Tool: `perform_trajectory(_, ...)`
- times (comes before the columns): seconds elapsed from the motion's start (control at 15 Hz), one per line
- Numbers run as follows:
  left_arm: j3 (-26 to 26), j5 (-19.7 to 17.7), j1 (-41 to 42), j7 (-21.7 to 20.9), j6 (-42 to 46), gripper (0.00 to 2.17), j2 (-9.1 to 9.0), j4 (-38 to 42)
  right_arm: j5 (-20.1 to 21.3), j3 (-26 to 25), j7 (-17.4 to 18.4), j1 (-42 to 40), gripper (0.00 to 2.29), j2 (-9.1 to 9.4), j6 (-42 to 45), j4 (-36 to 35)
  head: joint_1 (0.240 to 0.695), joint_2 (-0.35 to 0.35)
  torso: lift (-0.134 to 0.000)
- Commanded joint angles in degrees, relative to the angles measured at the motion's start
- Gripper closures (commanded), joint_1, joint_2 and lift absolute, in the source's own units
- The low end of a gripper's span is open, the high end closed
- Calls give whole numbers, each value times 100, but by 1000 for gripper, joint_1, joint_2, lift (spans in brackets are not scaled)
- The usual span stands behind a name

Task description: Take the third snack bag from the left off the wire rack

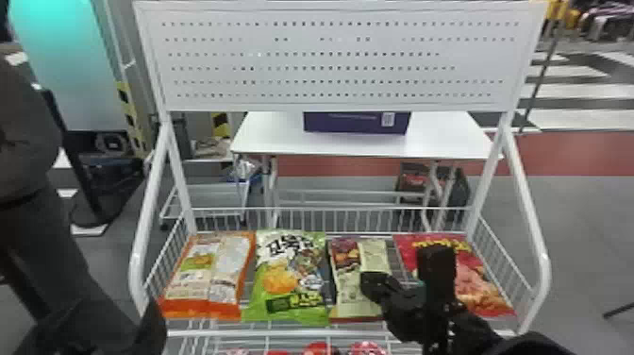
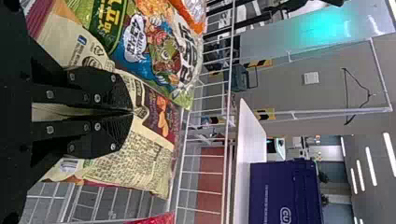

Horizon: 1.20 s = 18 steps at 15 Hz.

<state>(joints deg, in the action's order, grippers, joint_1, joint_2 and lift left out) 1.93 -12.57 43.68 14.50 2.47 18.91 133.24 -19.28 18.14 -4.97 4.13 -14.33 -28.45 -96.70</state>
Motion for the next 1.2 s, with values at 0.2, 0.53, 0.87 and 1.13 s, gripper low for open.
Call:
perform_trajectory(0.2,-17,18,0,0,-15,147,-18,18,-286,-320,32,-536,2192,-228,124,-1018,499,0,0)
perform_trajectory(0.53,-17,18,9,0,-15,147,-10,61,-489,-812,207,-1819,2192,-729,985,-2450,499,0,0)
perform_trajectory(0.87,-26,9,-17,0,-15,147,17,61,-752,-1621,207,-3217,2192,-1080,2497,-2837,499,0,0)
perform_trajectory(1.13,-26,-17,-70,0,-15,147,61,35,-946,-2351,207,-4131,2192,-1151,2972,-3180,499,0,0)
